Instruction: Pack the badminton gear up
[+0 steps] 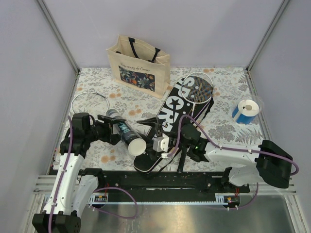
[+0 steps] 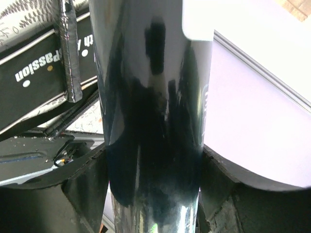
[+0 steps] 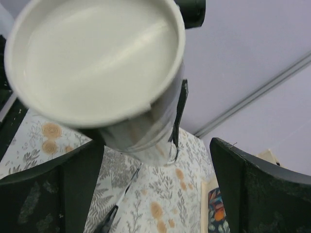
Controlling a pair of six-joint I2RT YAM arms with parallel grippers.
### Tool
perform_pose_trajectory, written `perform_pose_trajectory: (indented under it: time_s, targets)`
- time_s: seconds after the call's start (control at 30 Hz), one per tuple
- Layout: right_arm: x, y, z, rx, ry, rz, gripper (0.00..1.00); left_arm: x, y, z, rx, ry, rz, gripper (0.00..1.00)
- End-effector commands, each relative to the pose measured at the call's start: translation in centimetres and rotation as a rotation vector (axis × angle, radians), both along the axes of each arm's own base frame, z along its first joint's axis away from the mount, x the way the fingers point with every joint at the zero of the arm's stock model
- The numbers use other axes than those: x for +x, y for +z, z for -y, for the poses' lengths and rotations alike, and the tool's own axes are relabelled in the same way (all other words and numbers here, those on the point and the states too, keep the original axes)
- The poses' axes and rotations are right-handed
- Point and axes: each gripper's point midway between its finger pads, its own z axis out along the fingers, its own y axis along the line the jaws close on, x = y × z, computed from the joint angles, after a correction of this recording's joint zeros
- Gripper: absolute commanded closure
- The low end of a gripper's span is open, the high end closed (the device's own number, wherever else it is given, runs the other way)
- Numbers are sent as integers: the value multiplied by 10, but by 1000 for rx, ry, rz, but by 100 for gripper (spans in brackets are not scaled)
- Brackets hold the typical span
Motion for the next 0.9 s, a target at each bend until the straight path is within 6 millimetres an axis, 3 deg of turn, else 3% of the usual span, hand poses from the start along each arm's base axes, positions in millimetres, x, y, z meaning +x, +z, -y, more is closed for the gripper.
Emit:
perform_pose_trajectory:
  time_s: [0.0,0.4,0.47,0.53,0.6,0.7,0.77,0.87]
  targets:
    - [-13,55,-15,137,108,93,1,-1,24,8,-53,-47,69,89]
    - [-29,48,-39,76,267,20,8,-2,38,11,-72,-68,90,87]
    - [-31,48,-42,72,286,4,12,-2,39,11,-72,-68,94,86]
    - [-35,51,-43,72,311,-16,23,-2,41,11,-72,-68,100,83]
    - [-34,53,-40,82,300,-29,36,-3,42,13,-80,-79,99,75]
    - [-31,65,-35,121,297,-72,51,-6,46,14,-80,-97,118,51]
    - [-24,76,-30,162,288,-110,57,-8,48,15,-83,-101,126,31]
    - [-11,87,-21,226,265,-156,62,-11,50,14,-81,-101,144,11]
